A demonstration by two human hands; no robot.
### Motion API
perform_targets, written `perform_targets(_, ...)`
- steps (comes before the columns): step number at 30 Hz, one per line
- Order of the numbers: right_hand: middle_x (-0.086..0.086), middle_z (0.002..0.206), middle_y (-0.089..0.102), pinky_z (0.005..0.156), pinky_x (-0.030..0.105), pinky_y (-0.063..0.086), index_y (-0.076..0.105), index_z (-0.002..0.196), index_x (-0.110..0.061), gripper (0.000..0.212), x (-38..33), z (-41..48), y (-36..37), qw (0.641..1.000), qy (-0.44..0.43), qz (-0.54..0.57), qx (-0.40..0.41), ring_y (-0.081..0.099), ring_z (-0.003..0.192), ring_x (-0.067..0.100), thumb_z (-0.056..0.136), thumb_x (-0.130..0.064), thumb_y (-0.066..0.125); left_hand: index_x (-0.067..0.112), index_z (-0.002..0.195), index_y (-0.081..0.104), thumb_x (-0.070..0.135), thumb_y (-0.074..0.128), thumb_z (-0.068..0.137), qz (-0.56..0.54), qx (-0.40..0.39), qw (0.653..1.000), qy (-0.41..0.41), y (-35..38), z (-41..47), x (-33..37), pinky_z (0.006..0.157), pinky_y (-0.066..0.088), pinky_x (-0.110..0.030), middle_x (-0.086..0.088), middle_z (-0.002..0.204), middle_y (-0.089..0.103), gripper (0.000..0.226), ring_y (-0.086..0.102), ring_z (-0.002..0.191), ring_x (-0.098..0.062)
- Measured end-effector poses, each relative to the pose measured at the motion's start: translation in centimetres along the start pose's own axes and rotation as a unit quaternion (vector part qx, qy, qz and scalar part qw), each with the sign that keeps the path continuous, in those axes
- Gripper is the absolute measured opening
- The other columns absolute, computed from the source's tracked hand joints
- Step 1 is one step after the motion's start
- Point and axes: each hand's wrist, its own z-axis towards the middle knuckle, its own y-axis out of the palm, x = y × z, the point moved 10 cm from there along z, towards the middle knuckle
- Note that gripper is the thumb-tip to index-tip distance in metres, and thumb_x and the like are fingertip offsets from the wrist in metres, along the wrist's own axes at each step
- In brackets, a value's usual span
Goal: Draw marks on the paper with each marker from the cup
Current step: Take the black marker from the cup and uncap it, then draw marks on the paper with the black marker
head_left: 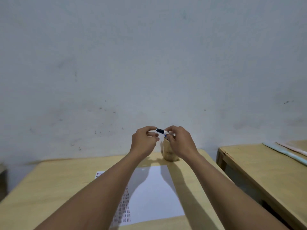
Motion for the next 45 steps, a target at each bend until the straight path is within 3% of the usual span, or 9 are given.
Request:
perform_targets(9, 0.006, 0.126, 0.059, 0.083, 0.025, 0.043, 0.065, 0.130, -0.015, 0.034, -3.7, -3.9, -0.6, 0.999, -0.039, 0.005, 0.023, 0.066, 0.106, 0.019, 0.098, -0.007, 0.055, 0.000, 0.098, 0.076, -0.002, 0.067, 0.090, -0.091, 0.009, 0.996, 0.010, -3.0, -3.6, 2.0, 0.078, 0.063, -0.033, -0.018, 0.090, 0.078, 0.013, 0.077, 0.088, -0.028)
perform_targets(12, -0.004, 0.104, 0.058, 0.075, 0.034, 0.050, 0.065, 0.103, -0.020, 0.009, -4.5, -5.5, -1.6, 0.994, -0.029, 0.043, 0.098, 0.064, 0.087, 0.014, 0.097, -0.022, 0.059, 0.003, 0.094, 0.076, -0.001, 0.065, 0.092, -0.117, 0.035, 0.992, 0.012, -4.1, -4.1, 2.2, 0.078, 0.063, -0.031, -0.017, 0.089, 0.077, 0.012, 0.078, 0.086, -0.024)
perform_targets(14, -0.008, 0.076, 0.060, 0.062, 0.032, 0.044, 0.060, 0.078, -0.020, 0.028, -3.9, -6.3, -0.6, 0.992, 0.045, 0.096, 0.073, 0.059, 0.073, 0.017, 0.096, -0.041, 0.057, 0.006, 0.091, 0.075, 0.001, 0.065, 0.093, -0.124, 0.037, 0.991, 0.015, -4.6, -4.3, 2.2, 0.077, 0.062, -0.031, -0.016, 0.088, 0.077, 0.012, 0.078, 0.086, -0.022)
perform_targets(16, -0.005, 0.061, 0.054, 0.057, 0.028, 0.043, 0.066, 0.077, -0.016, 0.041, -2.5, -7.1, 1.8, 0.946, 0.175, 0.274, 0.010, 0.052, 0.060, 0.016, 0.095, -0.053, 0.057, 0.009, 0.089, 0.075, 0.003, 0.065, 0.094, -0.119, 0.024, 0.992, 0.018, -4.8, -4.6, 2.1, 0.075, 0.062, -0.030, -0.015, 0.089, 0.077, 0.013, 0.078, 0.086, -0.020)
perform_targets(18, -0.003, 0.060, 0.050, 0.052, 0.027, 0.044, 0.070, 0.089, -0.015, 0.037, -2.3, -8.0, 4.2, 0.857, 0.267, 0.439, -0.032, 0.047, 0.056, 0.013, 0.094, -0.051, 0.063, 0.010, 0.088, 0.076, 0.005, 0.064, 0.095, -0.103, 0.010, 0.994, 0.023, -5.1, -5.0, 1.8, 0.075, 0.063, -0.031, -0.015, 0.091, 0.077, 0.014, 0.078, 0.086, -0.019)
perform_targets(21, -0.002, 0.059, 0.052, 0.046, 0.020, 0.047, 0.066, 0.088, -0.011, 0.020, -3.3, -8.4, 6.5, 0.745, 0.296, 0.597, -0.033, 0.049, 0.052, 0.009, 0.096, -0.029, 0.069, 0.011, 0.087, 0.076, 0.010, 0.064, 0.096, -0.069, 0.005, 0.997, 0.035, -6.2, -5.6, 1.7, 0.075, 0.063, -0.033, -0.012, 0.088, 0.078, 0.015, 0.078, 0.083, -0.018)
perform_targets(24, 0.002, 0.061, 0.060, 0.049, 0.016, 0.054, 0.064, 0.083, -0.007, 0.017, -4.2, -8.5, 8.4, 0.707, 0.292, 0.643, -0.047, 0.057, 0.050, 0.008, 0.097, -0.016, 0.067, 0.011, 0.085, 0.076, 0.012, 0.063, 0.096, -0.032, 0.010, 0.998, 0.044, -7.4, -5.9, 1.4, 0.073, 0.064, -0.032, -0.008, 0.082, 0.077, 0.017, 0.077, 0.078, -0.017)
perform_targets(35, 0.004, 0.065, 0.062, 0.059, 0.022, 0.059, 0.065, 0.083, -0.004, 0.018, -4.3, -8.7, 13.1, 0.702, 0.279, 0.655, -0.022, 0.061, 0.056, 0.011, 0.099, -0.012, 0.064, 0.002, 0.091, 0.075, 0.019, 0.062, 0.097, 0.002, 0.055, 0.998, -0.019, -11.7, -5.5, -3.4, 0.073, 0.065, -0.037, -0.013, 0.079, 0.074, 0.023, 0.072, 0.067, -0.017)
perform_targets(45, 0.002, 0.065, 0.058, 0.064, 0.026, 0.055, 0.065, 0.083, -0.009, 0.017, -2.4, -9.3, 16.7, 0.768, 0.310, 0.557, -0.065, 0.056, 0.058, 0.011, 0.098, -0.015, 0.065, 0.005, 0.098, 0.079, 0.008, 0.069, 0.090, 0.215, 0.121, 0.968, -0.048, -18.2, -4.8, -10.3, 0.071, 0.051, -0.022, -0.006, 0.085, 0.073, 0.013, 0.068, 0.075, -0.017)
